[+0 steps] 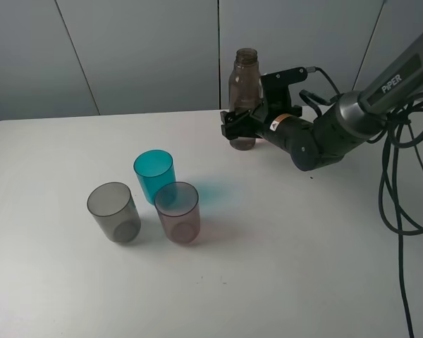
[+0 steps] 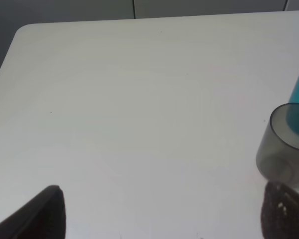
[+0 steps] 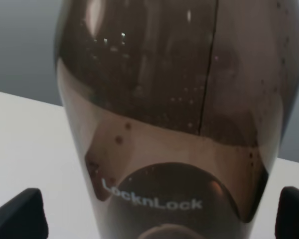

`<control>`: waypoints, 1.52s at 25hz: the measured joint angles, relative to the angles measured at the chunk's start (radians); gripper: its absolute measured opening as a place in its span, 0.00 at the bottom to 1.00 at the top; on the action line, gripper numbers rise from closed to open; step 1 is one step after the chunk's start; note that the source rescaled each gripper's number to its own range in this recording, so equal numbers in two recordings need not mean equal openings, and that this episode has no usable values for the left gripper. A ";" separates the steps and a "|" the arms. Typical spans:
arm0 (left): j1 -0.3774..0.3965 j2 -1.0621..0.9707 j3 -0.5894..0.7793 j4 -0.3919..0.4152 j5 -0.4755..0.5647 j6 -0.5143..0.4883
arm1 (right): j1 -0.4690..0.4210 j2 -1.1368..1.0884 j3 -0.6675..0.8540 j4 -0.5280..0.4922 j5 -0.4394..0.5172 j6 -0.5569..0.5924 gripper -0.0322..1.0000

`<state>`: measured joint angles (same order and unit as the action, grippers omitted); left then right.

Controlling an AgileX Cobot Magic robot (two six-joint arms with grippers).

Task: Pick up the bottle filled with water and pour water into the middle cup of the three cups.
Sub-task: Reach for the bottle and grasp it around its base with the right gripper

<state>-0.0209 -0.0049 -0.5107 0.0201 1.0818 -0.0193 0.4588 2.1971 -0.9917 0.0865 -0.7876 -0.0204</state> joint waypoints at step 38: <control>0.000 0.000 0.000 0.000 0.000 0.000 | 0.000 0.130 -0.148 -0.020 -0.055 0.004 0.97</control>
<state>-0.0209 -0.0049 -0.5107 0.0201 1.0818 -0.0193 0.4588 2.3274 -1.1398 0.0663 -0.8429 -0.0166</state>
